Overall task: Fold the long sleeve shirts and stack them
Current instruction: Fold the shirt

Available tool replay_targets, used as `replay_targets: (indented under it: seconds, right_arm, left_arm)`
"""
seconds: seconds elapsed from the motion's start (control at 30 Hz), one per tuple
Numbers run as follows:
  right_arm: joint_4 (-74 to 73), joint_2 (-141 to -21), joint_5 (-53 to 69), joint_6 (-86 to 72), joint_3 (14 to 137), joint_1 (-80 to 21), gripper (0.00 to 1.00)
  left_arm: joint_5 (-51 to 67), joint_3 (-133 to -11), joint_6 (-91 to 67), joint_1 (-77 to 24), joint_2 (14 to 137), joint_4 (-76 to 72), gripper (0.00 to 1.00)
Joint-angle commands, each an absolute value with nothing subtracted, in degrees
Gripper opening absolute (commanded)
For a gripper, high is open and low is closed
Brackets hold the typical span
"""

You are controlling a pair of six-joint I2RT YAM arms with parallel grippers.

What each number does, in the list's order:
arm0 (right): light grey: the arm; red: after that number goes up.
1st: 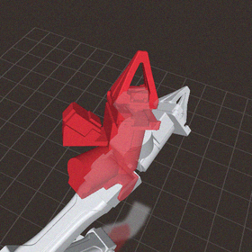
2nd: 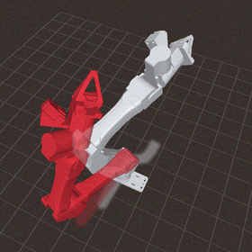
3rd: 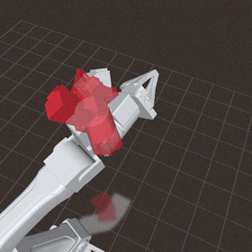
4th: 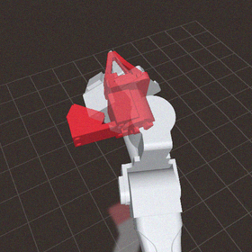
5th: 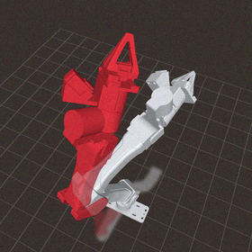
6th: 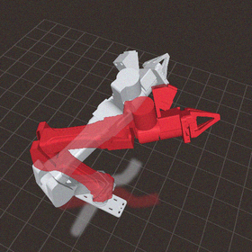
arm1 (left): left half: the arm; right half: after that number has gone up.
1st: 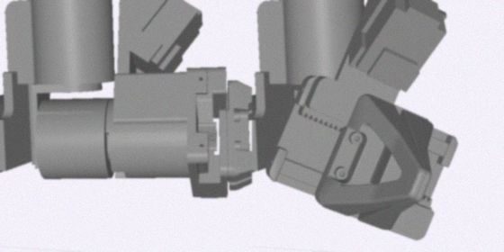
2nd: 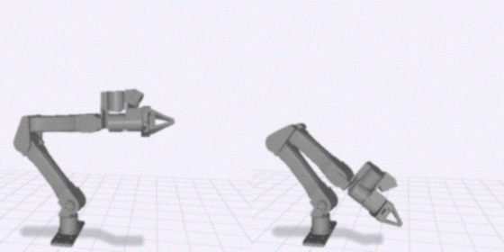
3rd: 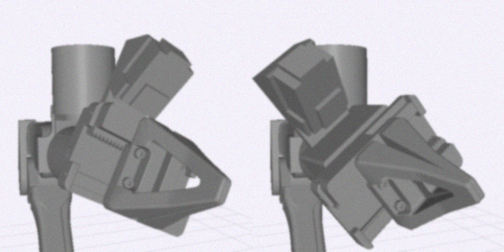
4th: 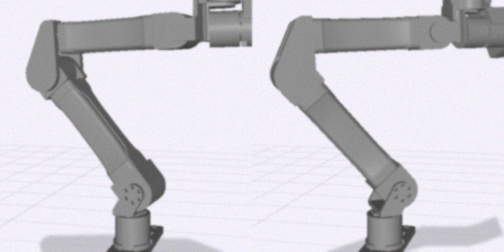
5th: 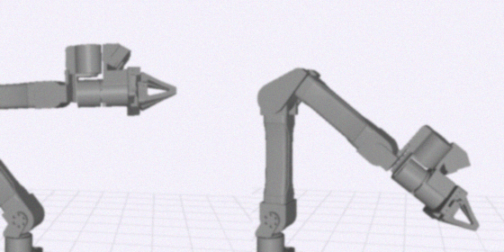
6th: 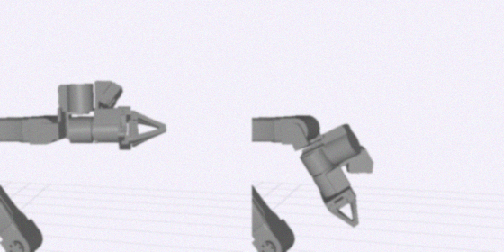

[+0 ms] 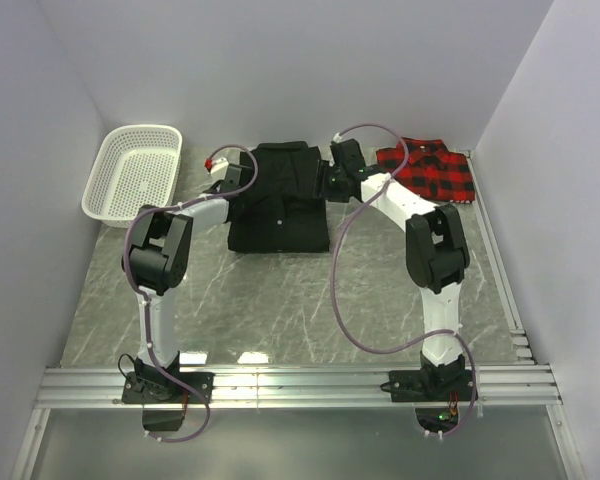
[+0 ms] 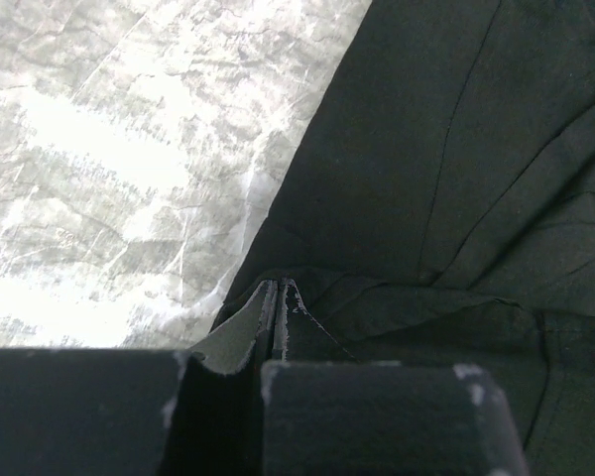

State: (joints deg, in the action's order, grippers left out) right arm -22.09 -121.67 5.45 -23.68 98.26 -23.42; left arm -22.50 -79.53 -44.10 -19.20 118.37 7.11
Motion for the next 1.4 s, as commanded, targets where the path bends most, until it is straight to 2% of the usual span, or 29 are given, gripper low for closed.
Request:
replay_targets:
  seconds: [0.0,0.2,0.4,0.77,1.1,1.3,1.37]
  right_arm:
    - [-17.0,-112.7,5.4,-23.0,96.5,-22.9,0.62]
    - [-9.2,-106.9,15.5,-23.5,87.6,-23.0,0.59]
    - [-3.3,-111.8,25.0,-25.7,86.4,-23.3,0.54]
    - [-0.3,-127.4,34.1,-29.4,98.3,-23.4,0.49]
    - [-2.4,-139.8,34.8,-34.7,113.5,-22.9,0.49]
    - [-3.6,-137.3,34.1,-34.2,115.7,-21.7,0.50]
    - [-3.7,-135.2,33.9,-33.9,113.7,-21.3,0.50]
  left_arm:
    - [-23.9,-81.1,-45.1,-19.0,118.7,4.3,0.01]
    - [-24.2,-79.9,-45.4,-18.9,118.6,3.3,0.01]
    - [-23.9,-79.6,-45.5,-18.9,118.0,2.6,0.02]
    - [-24.0,-78.2,-45.4,-18.9,116.5,1.1,0.03]
    - [-23.5,-76.1,-43.2,-18.9,115.3,-2.3,0.04]
    - [-23.7,-76.8,-42.8,-18.9,114.7,-1.6,0.09]
    - [-24.2,-76.8,-42.9,-18.9,114.0,-1.8,0.15]
